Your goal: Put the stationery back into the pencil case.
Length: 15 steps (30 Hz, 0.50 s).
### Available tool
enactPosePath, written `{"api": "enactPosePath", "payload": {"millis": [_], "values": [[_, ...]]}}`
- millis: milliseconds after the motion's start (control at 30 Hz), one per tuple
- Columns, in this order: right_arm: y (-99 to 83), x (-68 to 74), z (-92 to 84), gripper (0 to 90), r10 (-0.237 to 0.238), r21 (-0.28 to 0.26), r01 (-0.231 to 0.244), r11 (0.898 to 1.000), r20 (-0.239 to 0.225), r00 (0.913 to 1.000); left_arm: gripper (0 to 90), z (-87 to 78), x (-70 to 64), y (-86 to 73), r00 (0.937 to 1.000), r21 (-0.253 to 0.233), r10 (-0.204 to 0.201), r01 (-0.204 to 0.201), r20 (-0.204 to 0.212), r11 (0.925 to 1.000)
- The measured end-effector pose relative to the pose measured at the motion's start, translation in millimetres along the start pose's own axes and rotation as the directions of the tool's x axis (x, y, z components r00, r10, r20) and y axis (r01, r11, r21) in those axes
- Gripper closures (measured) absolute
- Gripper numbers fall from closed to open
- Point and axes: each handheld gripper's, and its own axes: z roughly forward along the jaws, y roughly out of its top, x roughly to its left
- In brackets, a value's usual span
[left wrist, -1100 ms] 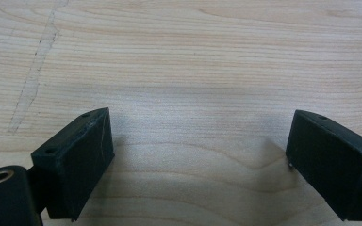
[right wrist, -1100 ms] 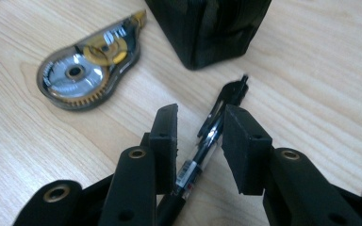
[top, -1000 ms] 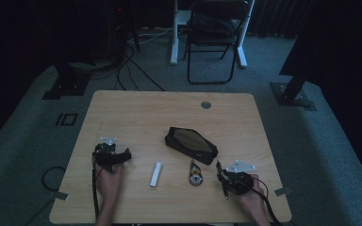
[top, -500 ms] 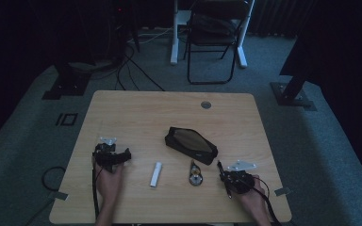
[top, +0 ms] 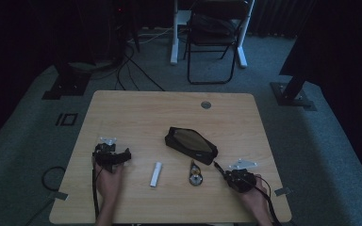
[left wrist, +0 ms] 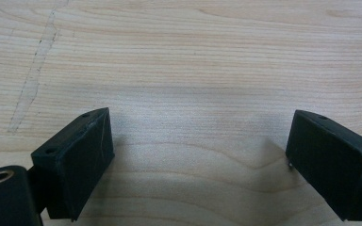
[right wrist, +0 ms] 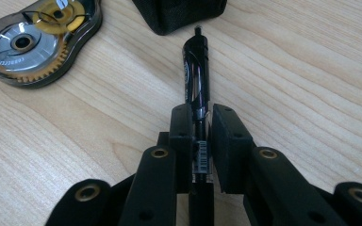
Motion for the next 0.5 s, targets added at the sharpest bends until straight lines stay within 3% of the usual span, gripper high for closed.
{"api": "enactPosePath", "payload": {"millis": [133, 333, 500], "values": [[1.0, -0.3, 0.0, 79.9, -0.011, 0.007, 0.011, 1.0, 0.0, 0.9999, 8.3, 0.0, 0.0, 0.0, 1.0, 0.0, 0.0, 0.0, 0.0, 1.0], [-0.7, -4.4, -1.1, 79.9, 0.014, 0.002, -0.014, 1.0, -0.033, 0.9994, 8.3, 0.0, 0.0, 0.1, 1.0, 0.001, 0.0, 0.0, 0.0, 1.0], [-1.0, -4.1, -2.3, 79.9, 0.012, 0.006, -0.011, 1.0, -0.025, 0.9996, 8.3, 0.0, 0.0, 0.1, 1.0, 0.001, 0.0, 0.0, 0.0, 1.0]]}}
